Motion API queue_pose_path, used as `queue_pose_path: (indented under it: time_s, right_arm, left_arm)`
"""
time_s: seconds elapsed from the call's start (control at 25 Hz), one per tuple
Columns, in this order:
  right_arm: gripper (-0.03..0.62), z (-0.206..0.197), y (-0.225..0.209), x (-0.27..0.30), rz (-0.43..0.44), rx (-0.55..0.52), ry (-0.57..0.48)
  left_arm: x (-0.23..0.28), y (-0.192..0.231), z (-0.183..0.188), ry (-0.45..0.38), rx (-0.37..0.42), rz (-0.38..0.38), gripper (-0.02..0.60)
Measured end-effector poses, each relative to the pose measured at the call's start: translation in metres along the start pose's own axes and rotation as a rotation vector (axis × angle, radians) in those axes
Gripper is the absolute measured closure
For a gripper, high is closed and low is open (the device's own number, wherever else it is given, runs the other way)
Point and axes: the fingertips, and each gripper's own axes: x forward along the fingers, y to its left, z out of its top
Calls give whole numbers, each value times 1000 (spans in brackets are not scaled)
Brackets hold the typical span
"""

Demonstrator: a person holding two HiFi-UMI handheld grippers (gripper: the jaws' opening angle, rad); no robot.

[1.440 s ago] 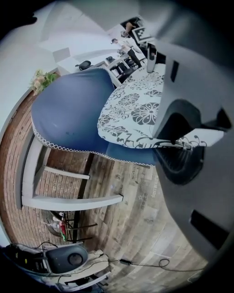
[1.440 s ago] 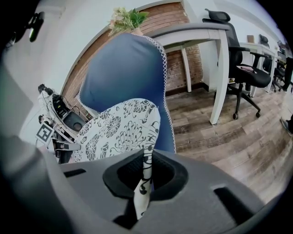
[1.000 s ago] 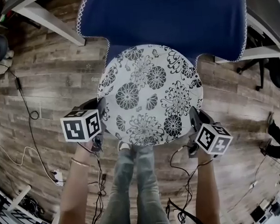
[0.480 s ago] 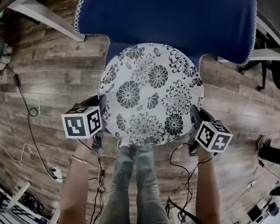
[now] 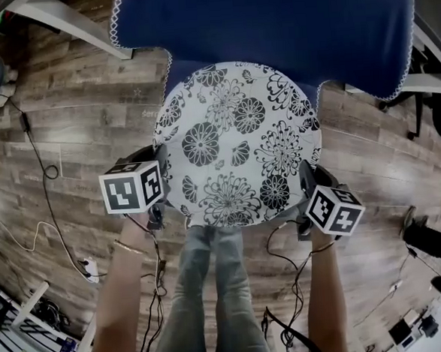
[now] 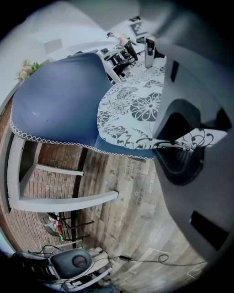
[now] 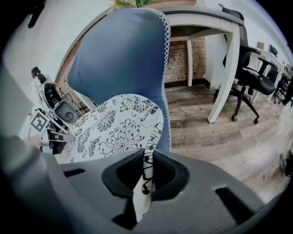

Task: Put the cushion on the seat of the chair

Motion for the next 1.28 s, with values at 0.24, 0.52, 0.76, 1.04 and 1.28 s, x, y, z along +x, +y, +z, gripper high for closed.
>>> queue_pose_path:
  time_s: [0.24,0.52,0.76,1.04,1.28]
  right_arm:
    - [548,-3,-3,3,-28,-12,19]
    - [510,-6,-11,6,-72,-19,38]
    - [458,-8,-17,5,-83,-12,45]
    - [372,-8,-24,0,-90,15,40]
    - [349,-10,-25,-19,-109,49,-6]
  left_arm:
    - [1,2,-1,17,11,25,560]
    - [2,8,1,13,2,21,496]
    - [0,14,2,-1,-1,31,440]
    - [-7,17,5,-38,-23,17,373]
    - [-34,22,9,-114,-88,24,356]
